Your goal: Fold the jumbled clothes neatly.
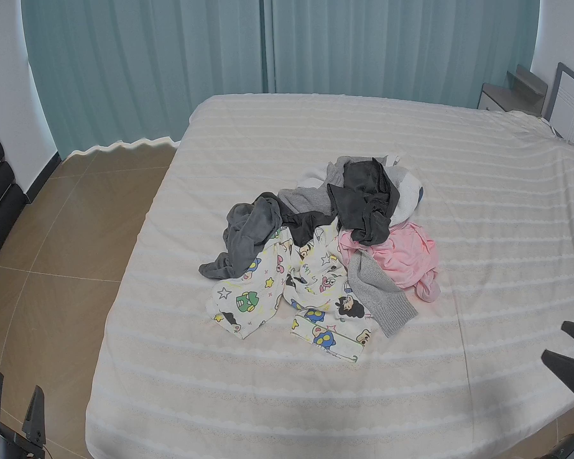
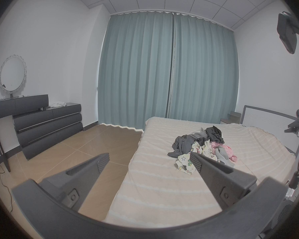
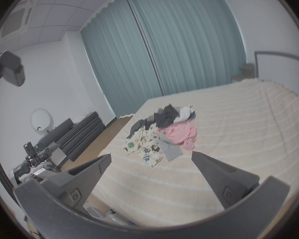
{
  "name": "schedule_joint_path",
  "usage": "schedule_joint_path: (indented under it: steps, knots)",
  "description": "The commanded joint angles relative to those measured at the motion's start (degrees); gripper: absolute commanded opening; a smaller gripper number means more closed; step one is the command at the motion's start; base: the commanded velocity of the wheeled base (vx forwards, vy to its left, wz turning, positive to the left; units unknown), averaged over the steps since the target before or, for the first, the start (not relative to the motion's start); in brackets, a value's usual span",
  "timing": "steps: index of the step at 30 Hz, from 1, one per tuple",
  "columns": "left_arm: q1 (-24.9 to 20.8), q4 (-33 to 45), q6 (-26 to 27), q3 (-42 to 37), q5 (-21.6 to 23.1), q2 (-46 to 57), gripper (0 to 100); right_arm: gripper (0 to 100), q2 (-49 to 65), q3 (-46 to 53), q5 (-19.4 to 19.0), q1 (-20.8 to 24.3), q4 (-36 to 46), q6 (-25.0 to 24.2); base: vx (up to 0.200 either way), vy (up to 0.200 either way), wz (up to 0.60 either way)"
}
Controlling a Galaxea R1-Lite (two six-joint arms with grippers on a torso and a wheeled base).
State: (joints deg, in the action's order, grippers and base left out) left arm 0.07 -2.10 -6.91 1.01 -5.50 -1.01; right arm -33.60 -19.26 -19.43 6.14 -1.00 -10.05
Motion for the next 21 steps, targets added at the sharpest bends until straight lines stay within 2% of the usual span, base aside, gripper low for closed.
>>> schedule_joint_path:
  steps: [1,3,5,7,8,9,10,13,16,17,21]
  knots:
    - [0.0,0.0,0.0,-0.9,0.0,1.0,100,100,-35.7,0.9,-3.2,9.3,-13.7,-8.2,0.000,0.000,0.00]
    - [0.0,0.0,0.0,-0.9,0.0,1.0,100,100,-38.2,0.5,-3.2,10.3,-15.4,-9.8,0.000,0.000,0.00]
    - [0.0,-0.1,0.0,-0.9,0.0,1.0,100,100,-49.8,-1.9,-2.4,14.0,-21.6,-16.0,0.000,0.000,0.00]
    - [0.0,0.0,0.0,-0.9,0.0,1.0,100,100,-57.6,-4.0,-0.7,16.1,-25.6,-19.0,0.000,0.000,0.00]
    - [0.0,0.0,0.0,-0.9,0.0,1.0,100,100,-57.6,-4.0,-0.7,16.1,-25.6,-19.0,0.000,0.000,0.00]
    - [0.0,0.0,0.0,-0.9,0.0,1.0,100,100,-63.7,-5.6,1.4,17.8,-28.9,-21.2,0.000,0.000,0.00]
    - [0.0,0.0,0.0,-0.9,0.0,1.0,100,100,-64.2,-5.8,1.7,17.9,-29.2,-21.3,0.000,0.000,0.00]
    - [0.0,0.0,0.0,-0.9,0.0,1.0,100,100,-76.4,-9.7,8.3,22.8,-37.9,-26.7,0.000,0.000,0.00]
    - [0.0,0.0,0.0,-0.9,0.0,1.0,100,100,-81.2,-11.6,10.3,24.4,-40.7,-28.5,0.000,0.000,0.00]
    - [0.0,0.0,0.0,-0.9,0.0,1.0,100,100,-85.2,-13.5,12.4,25.8,-42.4,-28.5,0.000,0.000,0.00]
    - [0.0,0.0,0.0,-0.9,0.0,1.0,100,100,-90.0,-18.4,14.1,27.8,-42.1,-28.5,0.000,0.000,0.00]
